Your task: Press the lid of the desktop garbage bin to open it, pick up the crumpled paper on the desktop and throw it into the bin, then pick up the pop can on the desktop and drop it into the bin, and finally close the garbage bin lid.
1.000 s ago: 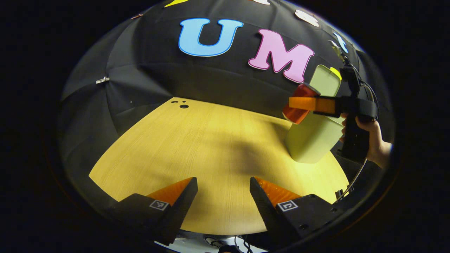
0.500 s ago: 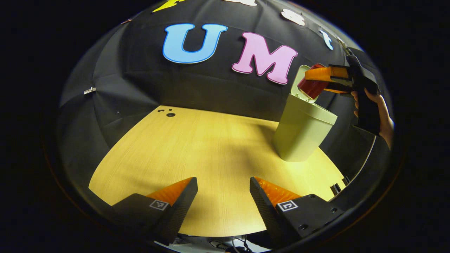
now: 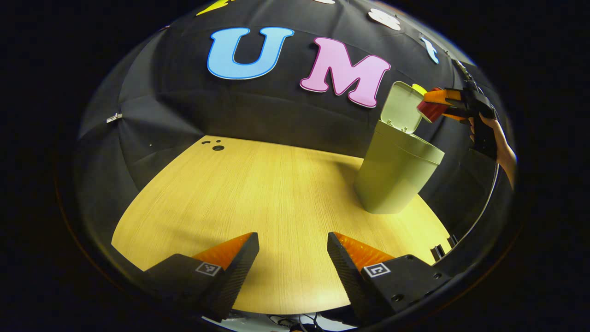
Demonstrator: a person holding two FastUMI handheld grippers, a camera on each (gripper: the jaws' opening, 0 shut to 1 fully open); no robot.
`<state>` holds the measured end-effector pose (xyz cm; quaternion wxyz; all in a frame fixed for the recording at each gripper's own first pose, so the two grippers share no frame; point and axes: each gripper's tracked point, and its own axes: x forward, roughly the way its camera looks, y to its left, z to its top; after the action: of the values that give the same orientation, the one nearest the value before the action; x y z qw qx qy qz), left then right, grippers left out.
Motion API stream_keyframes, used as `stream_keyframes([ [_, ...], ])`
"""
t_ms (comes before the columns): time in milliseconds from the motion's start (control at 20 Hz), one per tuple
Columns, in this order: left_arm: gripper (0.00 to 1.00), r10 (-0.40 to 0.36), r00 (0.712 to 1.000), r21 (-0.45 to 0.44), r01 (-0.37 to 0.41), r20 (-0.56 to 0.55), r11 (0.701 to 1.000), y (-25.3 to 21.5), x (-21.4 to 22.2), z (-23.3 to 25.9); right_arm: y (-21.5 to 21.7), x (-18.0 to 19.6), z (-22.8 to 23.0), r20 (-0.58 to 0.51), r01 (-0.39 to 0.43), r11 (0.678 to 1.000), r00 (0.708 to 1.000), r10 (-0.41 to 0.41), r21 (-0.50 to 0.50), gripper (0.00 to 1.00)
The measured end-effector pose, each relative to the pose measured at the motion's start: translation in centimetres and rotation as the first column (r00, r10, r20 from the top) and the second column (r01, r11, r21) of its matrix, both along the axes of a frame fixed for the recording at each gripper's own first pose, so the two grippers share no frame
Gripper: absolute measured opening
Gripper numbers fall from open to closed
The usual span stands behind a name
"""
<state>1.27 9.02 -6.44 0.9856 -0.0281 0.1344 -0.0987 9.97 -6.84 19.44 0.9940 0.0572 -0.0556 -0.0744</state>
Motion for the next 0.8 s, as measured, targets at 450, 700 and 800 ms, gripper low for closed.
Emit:
stream_keyframes([
  [450,0.96,0.056,0.998,-0.036,-0.057,-0.010,0.998,-3.4,1.9,1.2,-4.5,4.5,-3.0,-0.088,-0.018,0.999,0.996,0.015,-0.033,0.83],
  [700,0.96,0.068,0.997,-0.014,-0.068,-0.030,0.998,-4.3,2.1,0.3,-4.7,5.9,-4.2,-0.116,-0.032,0.998,0.993,0.024,-0.063,0.84],
  [800,0.96,0.070,0.997,0.003,-0.070,-0.040,0.998,-4.3,2.0,-0.1,-4.5,6.4,-4.4,-0.120,-0.038,0.997,0.992,0.030,-0.065,0.84],
])
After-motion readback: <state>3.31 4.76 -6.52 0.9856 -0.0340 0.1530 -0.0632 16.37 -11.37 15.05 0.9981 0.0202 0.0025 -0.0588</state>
